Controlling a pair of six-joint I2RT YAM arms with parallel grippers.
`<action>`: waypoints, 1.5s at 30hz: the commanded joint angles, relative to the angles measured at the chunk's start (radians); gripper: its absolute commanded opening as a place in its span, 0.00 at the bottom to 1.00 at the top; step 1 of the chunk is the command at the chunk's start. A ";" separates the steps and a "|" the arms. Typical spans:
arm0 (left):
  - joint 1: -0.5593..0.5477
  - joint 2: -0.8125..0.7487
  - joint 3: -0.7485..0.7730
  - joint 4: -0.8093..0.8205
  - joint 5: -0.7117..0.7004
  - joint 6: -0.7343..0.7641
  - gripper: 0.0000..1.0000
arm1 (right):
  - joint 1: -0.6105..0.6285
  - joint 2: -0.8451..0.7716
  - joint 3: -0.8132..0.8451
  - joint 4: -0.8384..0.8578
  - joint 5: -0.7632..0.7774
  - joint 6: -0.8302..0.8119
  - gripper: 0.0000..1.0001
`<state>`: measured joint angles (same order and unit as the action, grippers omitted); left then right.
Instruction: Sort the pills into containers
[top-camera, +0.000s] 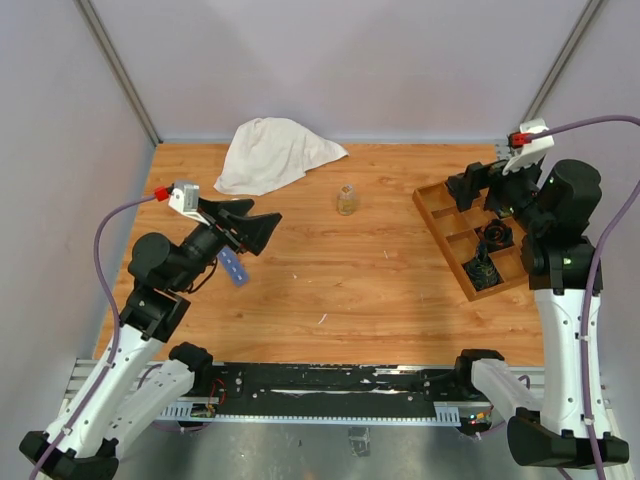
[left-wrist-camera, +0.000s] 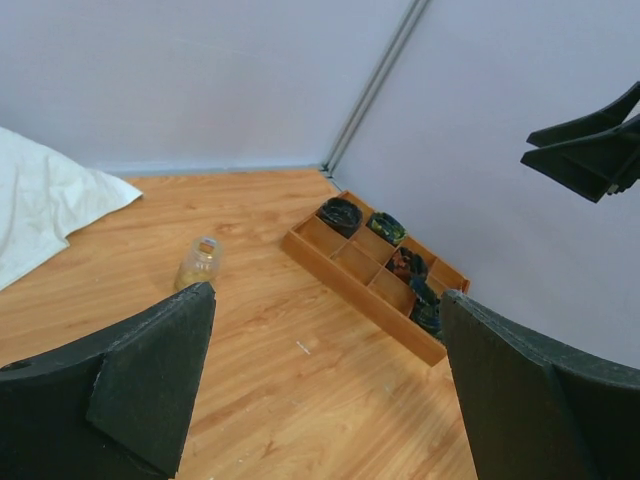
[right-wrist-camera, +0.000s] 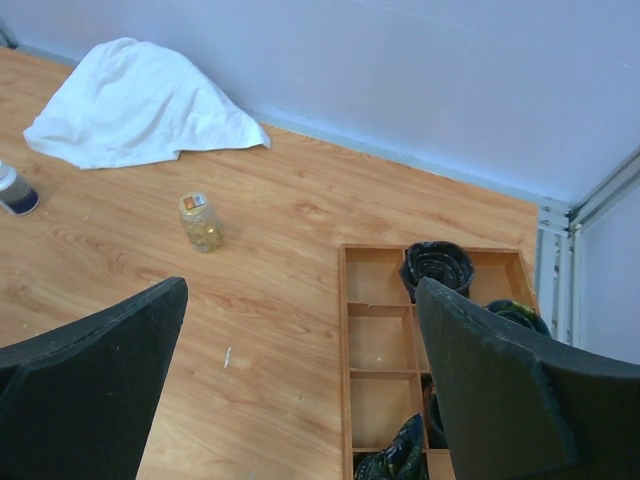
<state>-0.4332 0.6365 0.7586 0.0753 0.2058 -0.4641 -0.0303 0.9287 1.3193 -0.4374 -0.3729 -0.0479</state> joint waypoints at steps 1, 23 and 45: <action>0.005 -0.020 -0.046 0.072 0.034 0.009 0.99 | -0.014 -0.002 -0.034 0.019 -0.131 -0.019 0.98; 0.007 0.084 -0.426 0.295 -0.342 -0.086 0.99 | 0.150 0.172 -0.236 0.093 -0.612 -0.192 0.98; 0.180 0.414 -0.323 -0.142 -0.647 -0.421 0.99 | 0.227 0.203 -0.312 0.063 -0.528 -0.313 0.98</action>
<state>-0.2584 1.0279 0.3798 0.0856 -0.3019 -0.7990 0.1677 1.1389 1.0210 -0.3714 -0.9096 -0.3420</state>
